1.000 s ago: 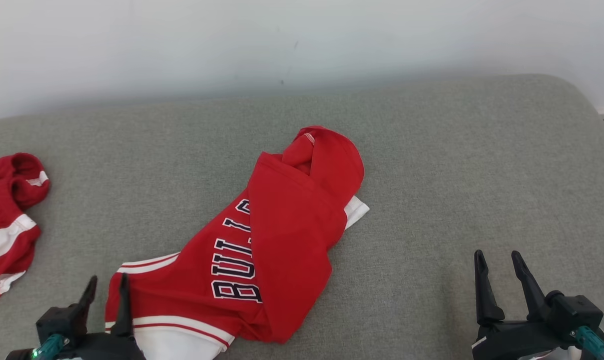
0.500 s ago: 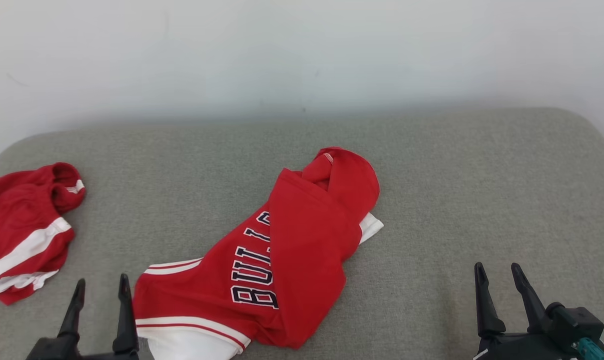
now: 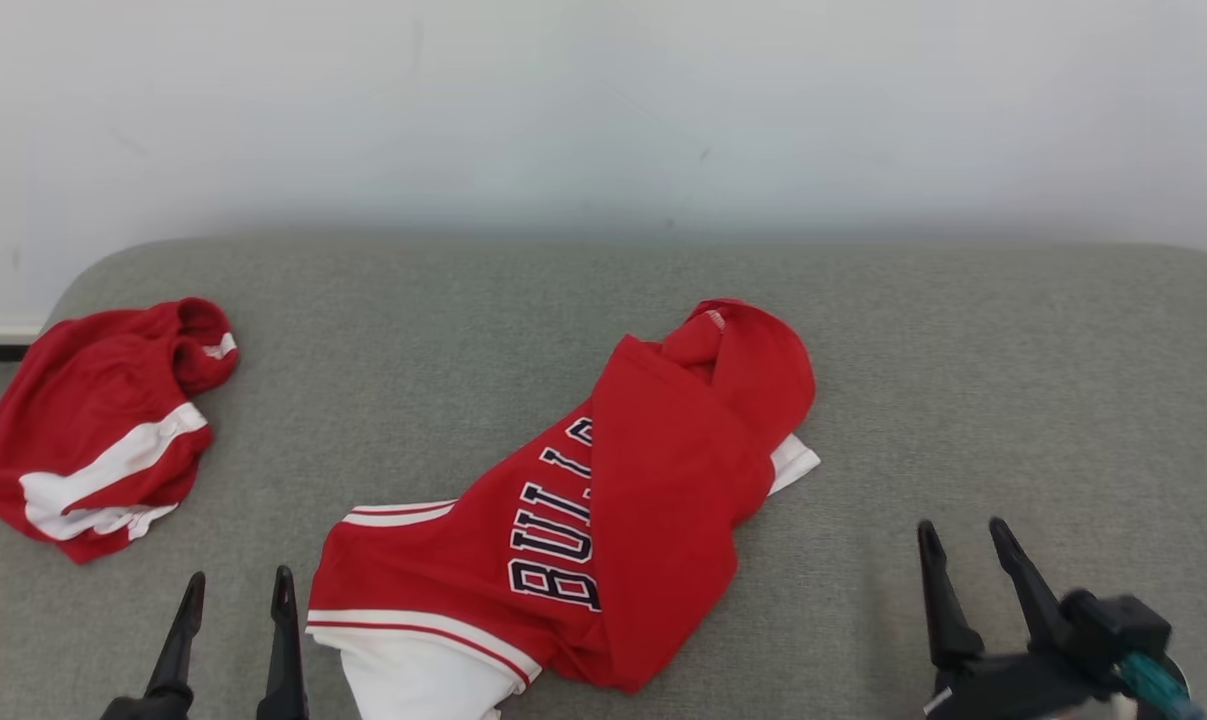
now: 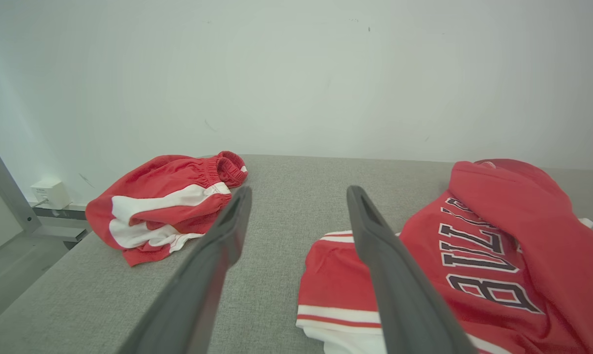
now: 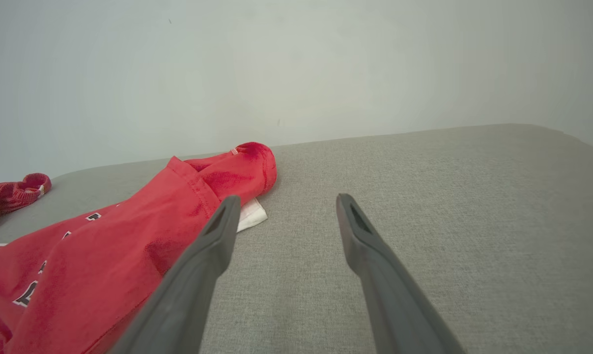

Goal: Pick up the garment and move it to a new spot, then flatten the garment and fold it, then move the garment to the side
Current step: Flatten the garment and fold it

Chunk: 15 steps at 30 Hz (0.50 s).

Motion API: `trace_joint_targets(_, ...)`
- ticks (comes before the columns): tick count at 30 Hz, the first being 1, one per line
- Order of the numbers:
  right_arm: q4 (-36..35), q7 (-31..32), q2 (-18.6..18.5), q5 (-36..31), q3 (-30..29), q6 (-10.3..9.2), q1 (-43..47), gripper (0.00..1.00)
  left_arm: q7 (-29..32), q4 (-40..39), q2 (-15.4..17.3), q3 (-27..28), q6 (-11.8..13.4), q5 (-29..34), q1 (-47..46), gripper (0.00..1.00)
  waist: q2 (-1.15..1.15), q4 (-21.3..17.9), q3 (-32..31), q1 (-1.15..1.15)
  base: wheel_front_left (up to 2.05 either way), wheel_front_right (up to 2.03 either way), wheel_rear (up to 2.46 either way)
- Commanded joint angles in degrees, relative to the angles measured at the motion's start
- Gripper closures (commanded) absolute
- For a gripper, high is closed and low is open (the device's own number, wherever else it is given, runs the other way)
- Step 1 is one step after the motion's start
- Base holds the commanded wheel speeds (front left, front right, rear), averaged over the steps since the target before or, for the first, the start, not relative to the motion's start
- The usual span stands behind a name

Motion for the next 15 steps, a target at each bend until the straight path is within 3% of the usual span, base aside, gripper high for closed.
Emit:
trace_joint_targets(1,0.77,-0.03,-0.74,0.4,0.86,-0.13,-1.66,0.0,-0.19,0.17,-0.21,-0.15,-0.05,0.34,-0.85,0.0,0.0,1.17,0.98,0.0,0.0,0.0,0.0)
trace_joint_targets(15,20.93,-0.02,-3.54,2.86,10.3,-0.13,-19.51,0.0,-0.19,2.27,-1.19,-4.33,-0.75,-1.05,-6.09,0.0,0.0,7.98,6.69,0.0,0.0,0.0,0.0)
